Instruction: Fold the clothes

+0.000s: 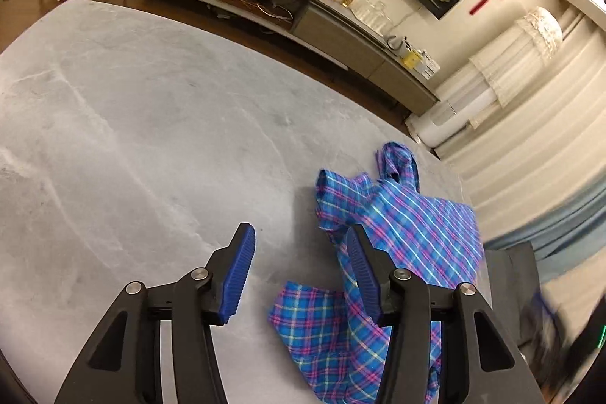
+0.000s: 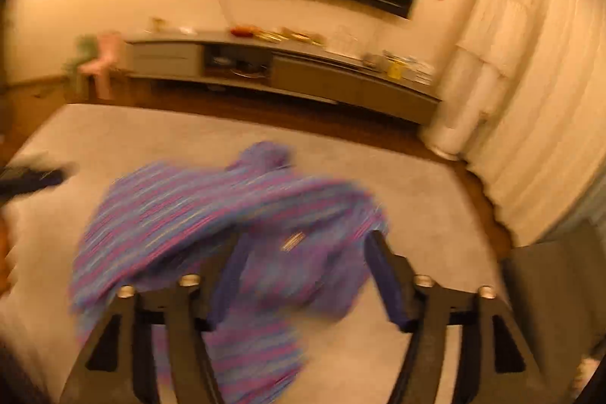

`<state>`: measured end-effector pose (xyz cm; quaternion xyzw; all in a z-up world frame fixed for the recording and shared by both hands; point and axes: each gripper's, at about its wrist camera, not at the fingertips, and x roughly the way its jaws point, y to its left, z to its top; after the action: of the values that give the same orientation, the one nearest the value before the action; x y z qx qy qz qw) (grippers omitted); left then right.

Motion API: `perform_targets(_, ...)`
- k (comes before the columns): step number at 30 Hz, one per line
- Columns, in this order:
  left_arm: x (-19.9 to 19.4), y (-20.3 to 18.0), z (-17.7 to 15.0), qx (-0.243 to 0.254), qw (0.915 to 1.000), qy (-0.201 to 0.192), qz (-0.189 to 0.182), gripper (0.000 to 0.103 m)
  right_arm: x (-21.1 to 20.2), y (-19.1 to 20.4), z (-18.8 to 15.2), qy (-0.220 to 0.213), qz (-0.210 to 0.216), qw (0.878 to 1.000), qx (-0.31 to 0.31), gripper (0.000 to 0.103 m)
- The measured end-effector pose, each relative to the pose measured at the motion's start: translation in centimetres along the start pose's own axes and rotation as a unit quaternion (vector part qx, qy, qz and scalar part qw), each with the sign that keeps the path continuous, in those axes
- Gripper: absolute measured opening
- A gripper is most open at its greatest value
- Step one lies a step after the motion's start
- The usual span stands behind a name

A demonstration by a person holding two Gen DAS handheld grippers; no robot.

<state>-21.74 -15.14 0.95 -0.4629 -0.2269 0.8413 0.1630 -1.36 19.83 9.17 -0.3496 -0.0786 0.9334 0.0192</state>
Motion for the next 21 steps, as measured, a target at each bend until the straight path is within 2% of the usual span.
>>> perform_targets(2, 0.4, -1.7, -0.9, 0.033, 0.9987, 0.026, -0.027, 0.061, -1.6, 2.1, -3.6, 0.002, 0.065, 0.998, -0.025, 0.078)
perform_targets(4, 0.8, -4.0, -2.4, 0.090, 0.9923, 0.064, -0.056, 0.065, -1.8, 5.7, -6.6, 0.016, 0.095, 0.991, -0.094, 0.078)
perform_targets(5, 1.2, -5.7, -3.7, 0.136, 0.9844, 0.090, -0.067, 0.065, -1.3, 7.5, -8.0, 0.026, 0.088, 0.985, -0.148, 0.078)
perform_targets(7, 1.7, -7.6, -5.6, 0.182, 0.9755, 0.106, -0.062, 0.066, 0.1, 10.3, -10.9, 0.043, 0.049, 0.965, -0.252, 0.078)
perform_targets(10, 4.1, -8.7, -7.9, 0.214, 0.9698, 0.117, -0.003, 0.067, 3.6, 10.5, -12.9, 0.069, -0.034, 0.947, -0.312, 0.078)
perform_targets(11, 5.4, -8.8, -8.5, 0.216, 0.9683, 0.124, 0.013, 0.067, 4.3, 9.9, -12.9, 0.077, -0.045, 0.948, -0.306, 0.076)
perform_targets(12, 6.1, -8.6, -8.7, 0.220, 0.9681, 0.117, 0.029, 0.066, 4.8, 9.2, -12.7, 0.088, -0.041, 0.953, -0.287, 0.056)
perform_targets(13, 6.7, -8.4, -8.9, 0.223, 0.9679, 0.106, 0.046, 0.057, 4.4, 8.3, -12.2, 0.096, -0.033, 0.960, -0.261, 0.039)
perform_targets(14, 7.2, -8.2, -9.0, 0.227, 0.9673, 0.095, 0.062, 0.020, 3.9, 7.4, -11.5, 0.103, -0.024, 0.967, -0.234, 0.015)
perform_targets(15, 7.2, -7.8, -8.5, 0.216, 0.9704, 0.089, 0.062, 0.004, 3.3, 6.4, -10.9, 0.109, -0.015, 0.972, -0.206, 0.010)
perform_targets(17, 3.8, -6.0, -5.2, 0.145, 0.9882, 0.032, 0.039, 0.003, 0.4, 3.7, -8.5, 0.072, -0.014, 0.986, -0.152, 0.007)
perform_targets(18, 1.3, -5.1, -3.7, 0.117, 0.9929, -0.004, 0.023, 0.002, -1.6, 1.9, -7.0, 0.048, -0.008, 0.992, -0.114, 0.007)
perform_targets(20, -5.2, -2.7, -0.7, 0.053, 0.9943, -0.090, -0.022, 0.001, -7.2, -2.2, -3.4, -0.014, 0.033, 0.999, -0.026, 0.006)
perform_targets(21, -8.2, -1.4, 0.2, 0.024, 0.9910, -0.127, -0.033, 0.001, -10.4, -3.8, -1.9, -0.051, 0.065, 0.997, 0.005, 0.006)
